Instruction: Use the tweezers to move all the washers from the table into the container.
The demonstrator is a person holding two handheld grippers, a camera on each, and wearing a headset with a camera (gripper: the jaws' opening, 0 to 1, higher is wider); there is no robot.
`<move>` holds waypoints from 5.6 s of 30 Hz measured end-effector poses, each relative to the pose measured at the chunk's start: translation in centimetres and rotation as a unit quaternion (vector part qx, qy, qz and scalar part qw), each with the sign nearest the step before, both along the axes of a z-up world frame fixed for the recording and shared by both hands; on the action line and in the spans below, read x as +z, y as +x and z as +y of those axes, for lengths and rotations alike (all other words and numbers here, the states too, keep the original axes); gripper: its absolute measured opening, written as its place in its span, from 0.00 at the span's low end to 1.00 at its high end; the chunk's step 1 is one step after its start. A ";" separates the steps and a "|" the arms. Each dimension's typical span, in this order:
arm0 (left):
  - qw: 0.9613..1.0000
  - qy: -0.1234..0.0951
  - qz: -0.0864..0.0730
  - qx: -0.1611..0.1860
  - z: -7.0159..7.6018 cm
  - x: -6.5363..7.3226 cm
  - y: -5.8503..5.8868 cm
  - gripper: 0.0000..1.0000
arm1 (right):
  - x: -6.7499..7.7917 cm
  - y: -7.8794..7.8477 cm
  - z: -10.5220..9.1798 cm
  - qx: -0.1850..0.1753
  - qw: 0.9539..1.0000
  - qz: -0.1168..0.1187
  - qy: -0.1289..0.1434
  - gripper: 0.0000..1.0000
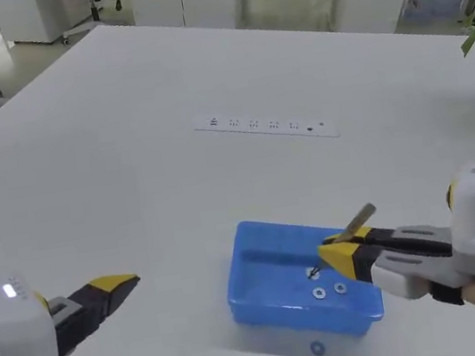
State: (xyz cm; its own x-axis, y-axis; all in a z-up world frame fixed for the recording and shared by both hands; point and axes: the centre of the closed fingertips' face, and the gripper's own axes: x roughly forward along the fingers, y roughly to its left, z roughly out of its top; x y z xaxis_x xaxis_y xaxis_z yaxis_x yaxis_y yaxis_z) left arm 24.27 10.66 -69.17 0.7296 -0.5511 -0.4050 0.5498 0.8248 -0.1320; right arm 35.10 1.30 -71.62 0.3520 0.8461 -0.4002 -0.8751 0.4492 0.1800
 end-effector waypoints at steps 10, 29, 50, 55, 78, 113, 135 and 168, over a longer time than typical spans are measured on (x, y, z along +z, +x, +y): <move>1.000 0.000 0.000 -0.001 0.0 0.0 0.1 0.90 | -1.6 0.9 0.4 -0.004 1.000 0.016 -0.012 0.03; 1.000 0.003 0.001 0.001 0.2 0.0 0.0 0.90 | -4.3 1.5 0.6 -0.005 0.998 0.044 -0.042 0.03; 1.000 0.011 0.005 -0.006 0.0 -0.3 -0.1 0.90 | -5.1 1.4 0.8 -0.002 0.997 0.053 -0.054 0.03; 1.000 0.011 0.006 -0.007 -0.1 -0.3 -0.2 0.90 | -5.0 1.3 0.9 -0.002 0.997 0.051 -0.052 0.03; 1.000 0.015 0.012 -0.014 -0.3 -0.7 -0.3 0.89 | -0.6 -1.4 0.0 -0.016 1.000 0.006 -0.008 0.03; 0.999 0.020 0.016 -0.026 -0.6 -1.0 -0.4 0.87 | -6.4 -8.2 0.4 0.040 0.994 0.085 -0.053 0.03; 0.999 0.025 0.006 -0.025 -0.6 -0.8 -0.3 0.86 | -6.8 -10.7 1.6 0.130 0.983 -0.019 -0.130 0.04; 0.999 0.023 -0.005 -0.036 -1.2 0.3 0.3 0.84 | -2.9 -9.2 2.5 0.084 0.996 -0.002 -0.036 0.03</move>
State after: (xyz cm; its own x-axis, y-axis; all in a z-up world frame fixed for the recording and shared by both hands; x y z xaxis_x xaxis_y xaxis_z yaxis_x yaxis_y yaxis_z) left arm 24.58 9.50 -68.89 0.6931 -0.5830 -0.4239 0.6093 0.7881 -0.0878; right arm 25.92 3.81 -74.56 0.2090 0.8626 -0.4608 -0.9398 0.3074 0.1493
